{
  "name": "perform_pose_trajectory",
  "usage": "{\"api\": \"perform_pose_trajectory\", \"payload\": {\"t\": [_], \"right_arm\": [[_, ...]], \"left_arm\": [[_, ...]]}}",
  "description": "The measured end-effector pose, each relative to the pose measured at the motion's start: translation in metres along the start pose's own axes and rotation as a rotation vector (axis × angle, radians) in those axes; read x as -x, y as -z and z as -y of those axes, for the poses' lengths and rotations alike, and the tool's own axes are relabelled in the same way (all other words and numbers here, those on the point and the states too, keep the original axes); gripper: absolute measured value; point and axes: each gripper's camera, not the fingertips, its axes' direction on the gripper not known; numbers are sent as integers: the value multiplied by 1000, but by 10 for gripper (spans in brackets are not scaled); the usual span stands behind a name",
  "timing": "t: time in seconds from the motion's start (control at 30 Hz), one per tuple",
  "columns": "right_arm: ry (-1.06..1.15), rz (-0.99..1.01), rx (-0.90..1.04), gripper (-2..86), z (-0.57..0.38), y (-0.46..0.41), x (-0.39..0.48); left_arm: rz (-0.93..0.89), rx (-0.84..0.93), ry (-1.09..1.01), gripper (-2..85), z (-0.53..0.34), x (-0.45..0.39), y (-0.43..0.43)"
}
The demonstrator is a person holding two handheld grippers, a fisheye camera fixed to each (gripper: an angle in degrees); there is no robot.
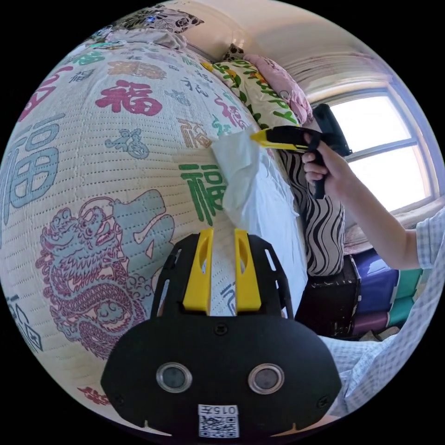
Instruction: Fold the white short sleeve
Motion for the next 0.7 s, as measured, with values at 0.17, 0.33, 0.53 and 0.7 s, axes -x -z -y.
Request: {"api": "perform_pose_trajectory", "payload": {"t": [0.17, 0.33, 0.53, 0.7], "right_arm": [[-62, -2, -19, 3, -10, -10, -11], [-8, 0, -6, 3, 1, -39, 6], [270, -66, 119, 4, 32, -100, 66], [499, -229, 362, 5, 40, -178, 105]], "left_arm": [[-22, -76, -120, 93, -6, -17, 40], [-93, -13, -126, 8, -13, -20, 70], [-110, -201, 185, -8, -83, 7, 141], [-118, -265, 320, -9, -131, 14, 163]]}}
